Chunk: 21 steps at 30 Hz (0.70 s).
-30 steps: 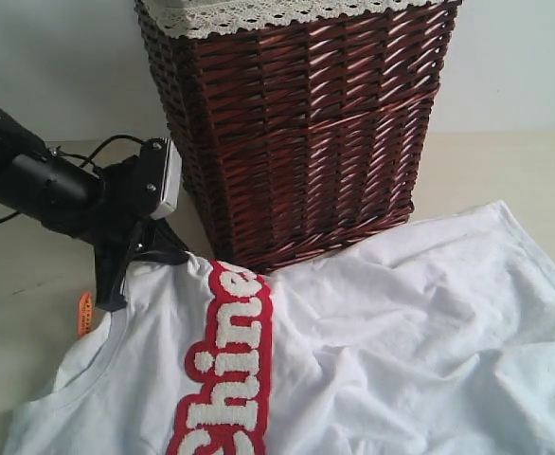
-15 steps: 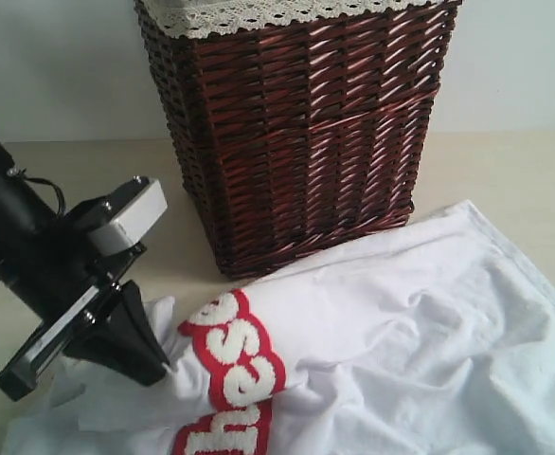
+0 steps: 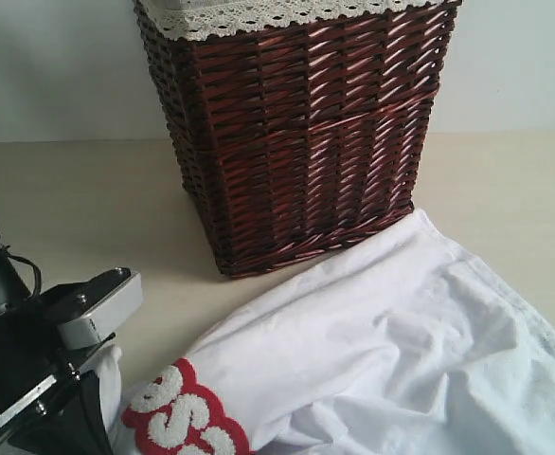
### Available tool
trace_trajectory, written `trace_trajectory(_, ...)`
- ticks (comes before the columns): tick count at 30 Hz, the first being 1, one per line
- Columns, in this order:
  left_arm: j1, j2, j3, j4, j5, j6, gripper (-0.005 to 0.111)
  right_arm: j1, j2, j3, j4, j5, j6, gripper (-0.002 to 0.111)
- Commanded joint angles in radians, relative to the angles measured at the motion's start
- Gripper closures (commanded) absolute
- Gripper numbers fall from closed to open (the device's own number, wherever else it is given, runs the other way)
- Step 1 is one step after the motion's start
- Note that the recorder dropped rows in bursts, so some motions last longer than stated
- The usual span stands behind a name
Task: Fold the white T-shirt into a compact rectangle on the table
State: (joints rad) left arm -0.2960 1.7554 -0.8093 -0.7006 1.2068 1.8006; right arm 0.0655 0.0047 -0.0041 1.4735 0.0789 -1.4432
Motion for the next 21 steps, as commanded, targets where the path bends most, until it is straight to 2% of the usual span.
trace_trajectory(1,-0.003,-0.039,0.002,-0.088,-0.009,-0.005,0.105,0.002,-0.005,0.004,0.0,-0.001,0.002,0.088)
trace_trajectory(5,-0.003,-0.099,-0.049,-0.095,-0.02,-0.014,0.091,0.002,-0.005,0.004,0.0,-0.001,0.002,0.088)
trace_trajectory(12,0.004,-0.197,-0.157,-0.088,-0.016,-0.112,0.045,0.002,-0.005,0.004,0.0,-0.001,0.002,0.088)
trace_trajectory(14,0.028,-0.208,-0.175,-0.09,-0.085,-0.129,0.041,0.002,-0.005,0.004,0.0,-0.001,0.002,0.088)
trace_trajectory(18,0.097,-0.188,-0.18,-0.115,-0.346,-0.129,0.041,0.002,-0.005,0.004,0.0,-0.001,0.002,0.088)
trace_trajectory(21,0.141,-0.122,-0.18,-0.116,-0.344,-0.145,0.042,0.002,-0.005,0.004,0.0,-0.001,0.002,0.088)
